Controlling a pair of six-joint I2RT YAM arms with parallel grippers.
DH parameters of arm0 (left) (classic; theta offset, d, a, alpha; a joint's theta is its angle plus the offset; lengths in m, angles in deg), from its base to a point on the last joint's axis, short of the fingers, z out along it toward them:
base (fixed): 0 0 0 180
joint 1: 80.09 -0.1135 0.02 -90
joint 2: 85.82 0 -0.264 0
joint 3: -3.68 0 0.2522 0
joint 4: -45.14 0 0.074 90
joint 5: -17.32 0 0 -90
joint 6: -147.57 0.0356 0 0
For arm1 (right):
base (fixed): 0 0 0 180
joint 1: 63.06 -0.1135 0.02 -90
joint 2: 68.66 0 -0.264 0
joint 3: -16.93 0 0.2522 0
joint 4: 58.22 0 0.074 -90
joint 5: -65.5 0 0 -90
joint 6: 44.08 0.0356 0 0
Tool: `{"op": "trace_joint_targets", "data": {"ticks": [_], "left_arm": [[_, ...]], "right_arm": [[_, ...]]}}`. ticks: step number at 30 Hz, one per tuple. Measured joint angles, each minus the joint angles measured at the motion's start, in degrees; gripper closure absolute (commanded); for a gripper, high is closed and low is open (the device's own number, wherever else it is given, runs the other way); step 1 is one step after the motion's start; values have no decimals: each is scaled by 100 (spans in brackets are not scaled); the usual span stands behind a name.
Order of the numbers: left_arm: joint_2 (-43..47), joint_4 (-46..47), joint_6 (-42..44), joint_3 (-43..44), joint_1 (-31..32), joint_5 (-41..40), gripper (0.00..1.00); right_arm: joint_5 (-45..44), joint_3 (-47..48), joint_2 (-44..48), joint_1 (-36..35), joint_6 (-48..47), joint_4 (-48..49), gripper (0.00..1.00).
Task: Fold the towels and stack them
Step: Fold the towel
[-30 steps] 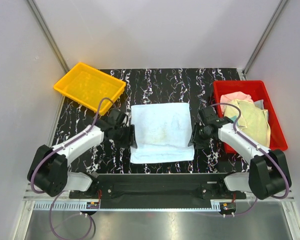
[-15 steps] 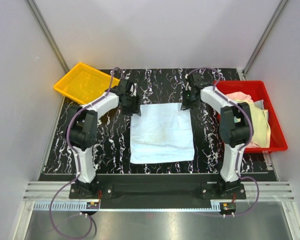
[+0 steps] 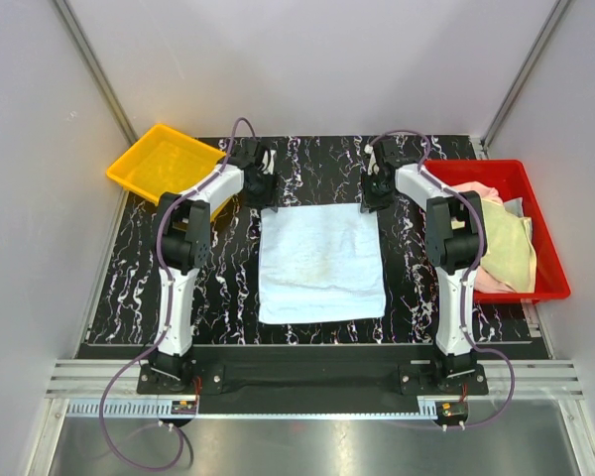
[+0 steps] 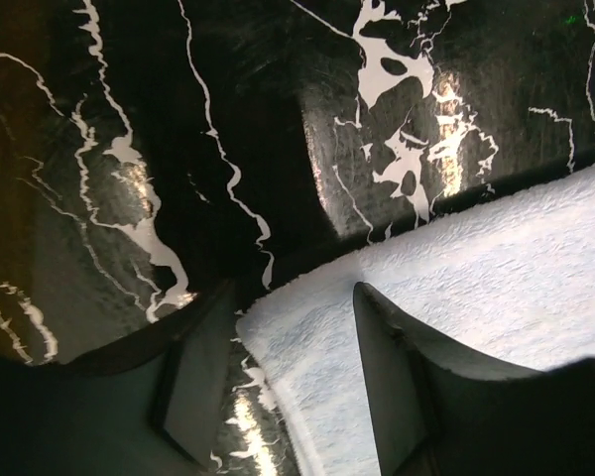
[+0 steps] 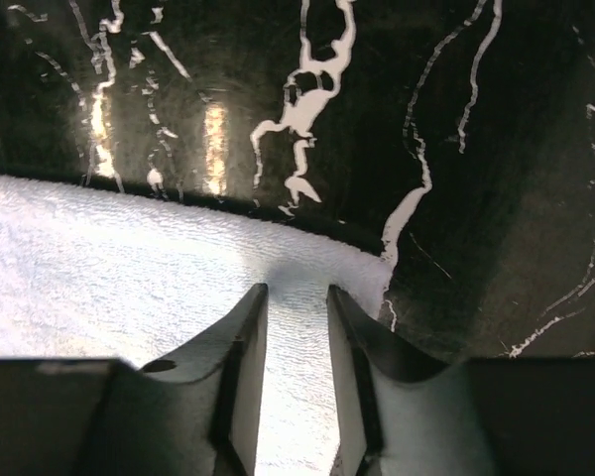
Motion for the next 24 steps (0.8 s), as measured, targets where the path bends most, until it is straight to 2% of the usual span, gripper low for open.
{"op": "trace_joint_targets", "data": {"ticks": [5, 11, 17, 22, 24], "left_arm": [[-15, -269, 474, 201, -9, -168, 44], [-13, -564, 1259, 264, -13, -122, 44], [-50, -809, 1808, 308, -31, -50, 44], [-389, -1014, 2149, 763, -122, 107, 59], [-472, -1049, 2229, 901, -149, 186, 80]], "right_arm": [[350, 184, -7, 37, -431, -96, 52], [1099, 732, -142, 319, -966, -369, 50], [1493, 1532, -702, 461, -1644, -1025, 49], [1742, 2159, -1261, 468, -2234, -1613, 69], [1781, 2234, -1325, 479, -2347, -1700, 75]]}}
